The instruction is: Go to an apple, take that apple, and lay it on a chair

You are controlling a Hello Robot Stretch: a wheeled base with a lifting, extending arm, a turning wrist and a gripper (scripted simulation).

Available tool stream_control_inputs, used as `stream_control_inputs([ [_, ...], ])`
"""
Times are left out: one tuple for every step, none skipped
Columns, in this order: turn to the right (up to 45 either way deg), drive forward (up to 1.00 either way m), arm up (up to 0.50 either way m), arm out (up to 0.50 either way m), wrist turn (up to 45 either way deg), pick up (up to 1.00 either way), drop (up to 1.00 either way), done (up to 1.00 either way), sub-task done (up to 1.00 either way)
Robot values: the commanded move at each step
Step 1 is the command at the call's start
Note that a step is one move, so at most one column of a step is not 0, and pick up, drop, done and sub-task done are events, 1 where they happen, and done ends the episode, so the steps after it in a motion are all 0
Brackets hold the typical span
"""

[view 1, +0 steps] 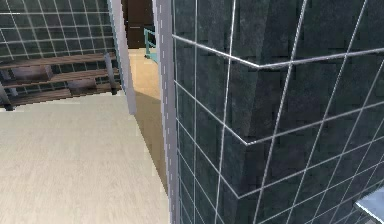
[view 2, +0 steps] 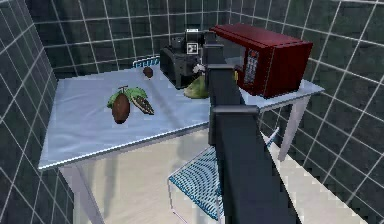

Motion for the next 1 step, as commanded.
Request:
stream_control_inputs([
  [0.0, 0.00, -0.38, 0.00, 0.0, 0.00, 0.00, 0.00, 0.00],
])
